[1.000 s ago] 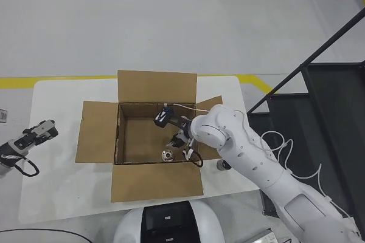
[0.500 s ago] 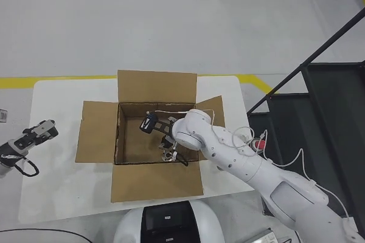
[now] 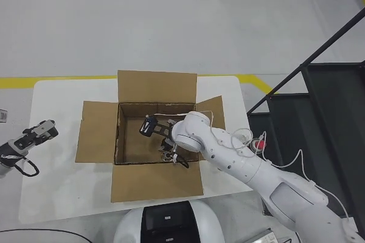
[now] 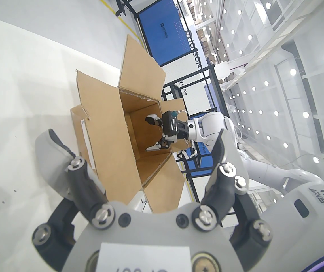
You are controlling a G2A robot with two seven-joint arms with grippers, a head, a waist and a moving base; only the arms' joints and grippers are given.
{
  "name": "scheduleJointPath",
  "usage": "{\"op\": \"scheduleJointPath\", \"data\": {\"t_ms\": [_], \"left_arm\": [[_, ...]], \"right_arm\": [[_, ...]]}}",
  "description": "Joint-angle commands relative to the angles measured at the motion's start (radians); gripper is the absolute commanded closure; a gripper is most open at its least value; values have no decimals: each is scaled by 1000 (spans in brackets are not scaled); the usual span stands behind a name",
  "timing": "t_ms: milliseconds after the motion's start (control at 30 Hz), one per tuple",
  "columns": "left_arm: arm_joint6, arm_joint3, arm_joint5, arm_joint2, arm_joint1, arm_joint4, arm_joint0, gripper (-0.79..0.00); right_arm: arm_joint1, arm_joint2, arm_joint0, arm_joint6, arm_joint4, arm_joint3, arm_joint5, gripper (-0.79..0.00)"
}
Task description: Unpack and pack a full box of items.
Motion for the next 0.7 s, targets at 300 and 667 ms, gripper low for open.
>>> {"op": "scheduleJointPath", "data": {"t_ms": [300,667], "left_arm": [[0,0,0,0,0,0,0,-785],[0,0,0,0,0,0,0,-785]], "right_arm": [[-52,-87,88,29,18,188,-171,-785],[-133,-184,139,-18,3,360,-201,-785]]}}
